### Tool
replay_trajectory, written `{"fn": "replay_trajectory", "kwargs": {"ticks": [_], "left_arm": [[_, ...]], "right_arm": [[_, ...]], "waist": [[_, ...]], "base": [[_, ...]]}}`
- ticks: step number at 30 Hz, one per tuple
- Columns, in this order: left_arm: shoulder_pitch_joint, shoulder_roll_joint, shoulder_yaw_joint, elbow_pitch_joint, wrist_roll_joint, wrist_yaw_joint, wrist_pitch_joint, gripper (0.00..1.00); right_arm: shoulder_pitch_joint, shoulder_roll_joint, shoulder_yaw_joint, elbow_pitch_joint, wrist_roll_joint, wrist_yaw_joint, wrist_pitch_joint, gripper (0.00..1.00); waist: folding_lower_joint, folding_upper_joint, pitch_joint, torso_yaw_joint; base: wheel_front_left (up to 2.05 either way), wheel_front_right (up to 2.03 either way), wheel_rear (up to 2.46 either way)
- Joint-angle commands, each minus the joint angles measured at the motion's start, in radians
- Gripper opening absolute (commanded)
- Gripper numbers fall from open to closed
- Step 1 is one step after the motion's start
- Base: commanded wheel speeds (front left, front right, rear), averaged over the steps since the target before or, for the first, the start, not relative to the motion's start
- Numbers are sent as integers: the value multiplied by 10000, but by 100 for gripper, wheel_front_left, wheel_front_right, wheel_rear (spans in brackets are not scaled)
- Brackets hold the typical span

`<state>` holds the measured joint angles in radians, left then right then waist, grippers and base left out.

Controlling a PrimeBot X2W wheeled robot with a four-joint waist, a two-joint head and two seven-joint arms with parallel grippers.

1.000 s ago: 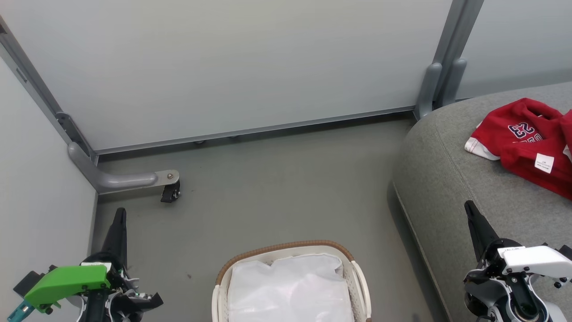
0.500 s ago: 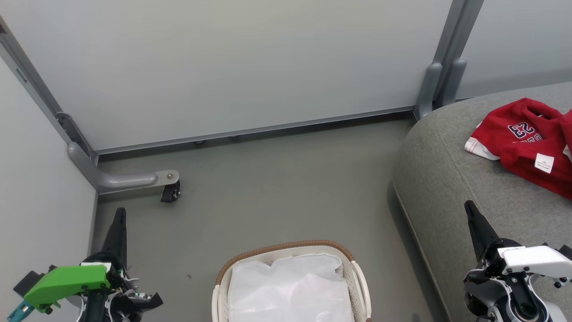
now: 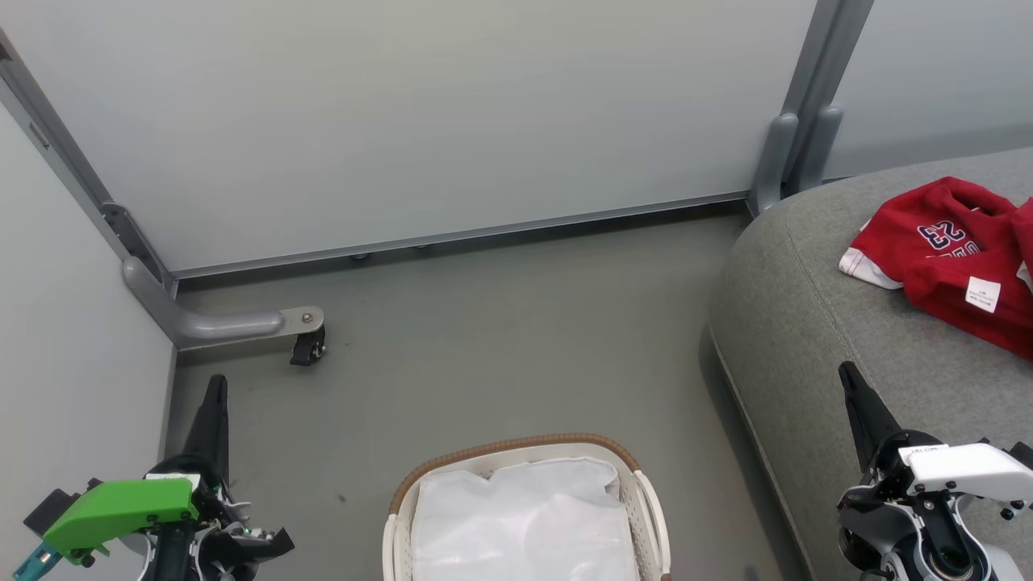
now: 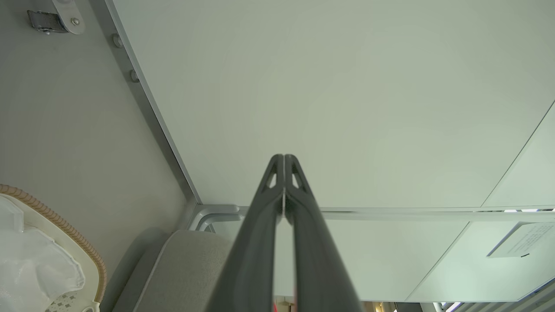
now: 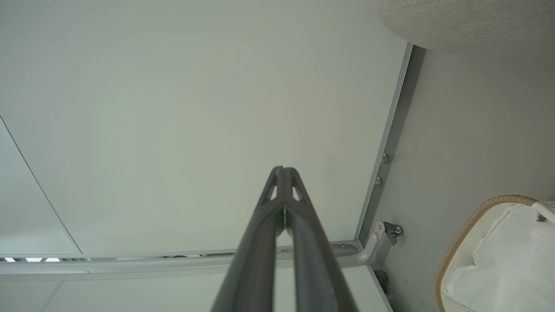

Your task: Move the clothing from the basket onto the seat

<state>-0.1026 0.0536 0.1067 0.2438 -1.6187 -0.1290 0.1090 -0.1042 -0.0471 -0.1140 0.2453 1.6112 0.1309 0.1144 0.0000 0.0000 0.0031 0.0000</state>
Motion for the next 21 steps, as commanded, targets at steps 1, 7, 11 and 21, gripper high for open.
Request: {"fn": "replay_trajectory", "kwargs": {"ticks": [1,7,11,21], "left_arm": [[-113,29,44,2,18,-32,37,0],[-114,23,51,2,25,-32,35,0],[-114,22,53,4,30,-32,28,0],[-116,15,62,-2,41,-32,38,0]], "right_arm": [[-84,-59,-16,-33,33,-3,32,0],[-84,-59,-15,-33,33,-3,32,0],[-84,-59,-15,-31,33,-3,32,0],[-84,-60,-14,-32,33,-2,31,0]], "waist": [[0,0,0,0],[0,0,0,0],[0,0,0,0],[0,0,0,0]], "base": [[0,0,0],[0,0,0],[0,0,0],[0,0,0]]}}
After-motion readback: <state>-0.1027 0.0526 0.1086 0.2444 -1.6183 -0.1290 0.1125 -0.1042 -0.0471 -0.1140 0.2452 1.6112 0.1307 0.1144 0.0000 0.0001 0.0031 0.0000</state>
